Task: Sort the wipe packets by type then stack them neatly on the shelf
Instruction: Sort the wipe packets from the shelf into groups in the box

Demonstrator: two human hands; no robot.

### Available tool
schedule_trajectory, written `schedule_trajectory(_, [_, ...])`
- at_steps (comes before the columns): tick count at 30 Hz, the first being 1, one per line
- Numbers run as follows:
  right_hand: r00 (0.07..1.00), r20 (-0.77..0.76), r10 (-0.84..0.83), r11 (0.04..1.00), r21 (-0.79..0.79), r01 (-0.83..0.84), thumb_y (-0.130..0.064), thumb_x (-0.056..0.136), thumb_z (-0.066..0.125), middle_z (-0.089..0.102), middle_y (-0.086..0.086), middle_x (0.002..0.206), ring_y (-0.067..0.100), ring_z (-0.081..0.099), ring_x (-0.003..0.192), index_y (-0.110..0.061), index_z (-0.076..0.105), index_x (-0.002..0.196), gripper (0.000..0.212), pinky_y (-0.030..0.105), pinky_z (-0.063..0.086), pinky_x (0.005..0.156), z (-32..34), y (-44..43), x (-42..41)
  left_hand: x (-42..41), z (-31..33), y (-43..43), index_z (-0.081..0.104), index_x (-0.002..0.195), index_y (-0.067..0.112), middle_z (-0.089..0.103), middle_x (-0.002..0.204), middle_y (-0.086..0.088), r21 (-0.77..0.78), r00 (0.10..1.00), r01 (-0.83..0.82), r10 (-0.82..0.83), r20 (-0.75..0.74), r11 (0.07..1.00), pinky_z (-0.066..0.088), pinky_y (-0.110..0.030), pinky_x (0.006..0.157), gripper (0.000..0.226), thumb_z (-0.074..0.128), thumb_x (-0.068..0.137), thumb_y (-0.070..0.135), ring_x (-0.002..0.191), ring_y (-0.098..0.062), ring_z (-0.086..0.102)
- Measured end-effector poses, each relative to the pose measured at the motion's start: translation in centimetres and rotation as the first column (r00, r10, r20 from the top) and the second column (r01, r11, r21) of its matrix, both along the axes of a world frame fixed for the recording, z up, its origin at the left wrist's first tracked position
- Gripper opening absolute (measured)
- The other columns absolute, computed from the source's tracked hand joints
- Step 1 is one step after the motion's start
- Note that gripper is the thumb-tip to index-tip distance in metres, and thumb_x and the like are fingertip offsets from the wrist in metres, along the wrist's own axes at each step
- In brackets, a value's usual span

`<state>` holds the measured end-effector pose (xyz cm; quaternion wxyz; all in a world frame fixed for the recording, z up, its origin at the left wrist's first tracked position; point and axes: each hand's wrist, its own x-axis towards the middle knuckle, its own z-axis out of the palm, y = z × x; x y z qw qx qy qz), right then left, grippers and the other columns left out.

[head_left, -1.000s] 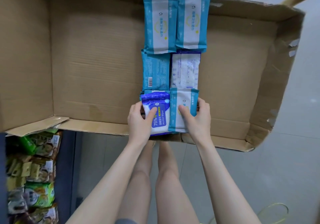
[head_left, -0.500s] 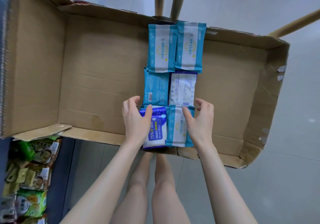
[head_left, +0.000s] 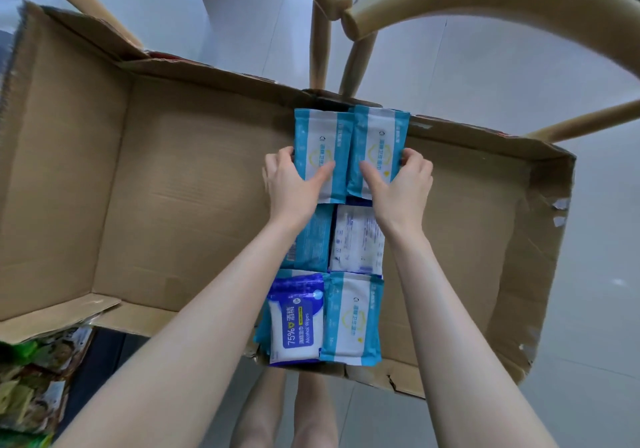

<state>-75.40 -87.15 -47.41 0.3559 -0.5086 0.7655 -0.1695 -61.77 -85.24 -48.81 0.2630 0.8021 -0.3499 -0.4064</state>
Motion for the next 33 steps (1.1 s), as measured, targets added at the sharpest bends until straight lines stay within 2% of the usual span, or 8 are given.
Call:
schedule_trajectory(6, [0.983,0.113,-0.144,0.985,0.113,0.131,-0.037,0.071,0.078,0.047,0.002,0.114,0.022,0.051,0.108,-0.013,0.046,0.111,0.056,0.038,0.045,0.093,-1.0,-1.4,-0.3,1.7,-0.6,-0.4,0.049,0.092,0.026,0.057,0.106,0.002,0.006,0.992,-0.078,0.078,-0.101,0.997,0.052,-0.031,0.084,0.030,0.075,0.078,0.032,0.096,-0.013,0.058])
schedule_trajectory(10, [0.925,0.283,-0.255,0.965,0.135,0.225,-0.024,0.076,0.077,0.057,-0.008,0.096,0.006,0.060,0.086,-0.016,0.041,0.105,0.047,0.018,0.048,0.071,-0.5,-1.0,-0.6,2.0,-0.1,-0.1,0.044,0.105,0.016,0.058,0.094,0.012,-0.039,0.961,-0.170,0.157,-0.229,0.985,0.052,-0.013,0.067,0.035,0.071,0.083,0.017,0.081,0.002,0.060])
schedule_trajectory(13, [0.912,0.325,-0.249,0.966,0.154,0.208,-0.025,0.074,0.077,0.059,-0.009,0.096,0.013,0.062,0.094,-0.020,0.045,0.105,0.045,0.029,0.052,0.084,-0.5,-1.2,-0.3,2.1,0.2,-0.7,0.045,0.109,0.016,0.058,0.095,0.012,-0.040,0.963,-0.118,0.105,-0.247,0.992,0.050,-0.008,0.064,0.039,0.073,0.082,0.016,0.082,0.001,0.060])
schedule_trajectory(17, [0.946,0.298,-0.126,0.986,0.143,0.086,-0.055,0.062,0.060,0.061,-0.002,0.106,0.023,0.058,0.104,-0.037,0.048,0.089,0.035,0.050,0.043,0.097,-0.4,-1.3,-0.1,2.5,0.4,-1.6,0.055,0.106,0.016,0.063,0.111,-0.004,0.011,0.952,0.024,-0.019,-0.306,1.000,0.054,-0.022,0.074,0.029,0.071,0.082,0.018,0.094,-0.012,0.064])
schedule_trajectory(20, [0.929,0.363,-0.076,0.993,0.107,0.040,-0.045,0.078,0.058,0.061,-0.013,0.102,0.019,0.058,0.105,-0.037,0.045,0.093,0.021,0.051,0.040,0.101,1.1,-1.1,-0.1,2.4,1.5,-1.2,0.047,0.112,0.018,0.062,0.112,0.001,0.000,0.928,0.046,-0.042,-0.370,0.999,0.053,-0.028,0.083,0.032,0.066,0.087,0.017,0.098,-0.011,0.063])
schedule_trajectory(23, [0.853,0.516,-0.077,0.996,0.085,0.039,-0.020,0.093,0.058,0.062,-0.010,0.108,0.012,0.061,0.105,-0.024,0.047,0.111,0.021,0.038,0.049,0.096,3.1,-0.5,0.0,2.9,3.0,0.0,0.044,0.120,0.010,0.064,0.112,-0.001,-0.030,0.882,-0.013,-0.003,-0.471,0.999,0.055,-0.030,0.085,0.037,0.064,0.089,0.013,0.098,-0.012,0.065])
schedule_trajectory(25, [0.797,0.600,-0.062,0.997,0.076,0.020,-0.013,0.093,0.059,0.063,-0.004,0.111,0.010,0.063,0.102,-0.017,0.048,0.116,0.026,0.027,0.053,0.087,4.5,0.2,0.6,4.0,3.9,1.3,0.043,0.126,0.006,0.064,0.117,-0.007,-0.043,0.844,-0.066,0.032,-0.535,0.997,0.056,-0.030,0.082,0.044,0.064,0.088,0.011,0.100,-0.016,0.066])
schedule_trajectory(33, [0.717,0.688,-0.116,0.971,0.231,-0.065,-0.007,0.086,0.067,0.065,0.003,0.112,0.005,0.067,0.091,-0.011,0.045,0.125,0.045,0.021,0.055,0.072,4.9,3.5,9.1,13.2,5.1,6.2,0.046,0.130,0.010,0.065,0.120,-0.005,0.092,0.729,-0.273,0.268,-0.630,0.958,0.054,-0.037,0.088,0.040,0.057,0.092,0.013,0.105,-0.020,0.065])
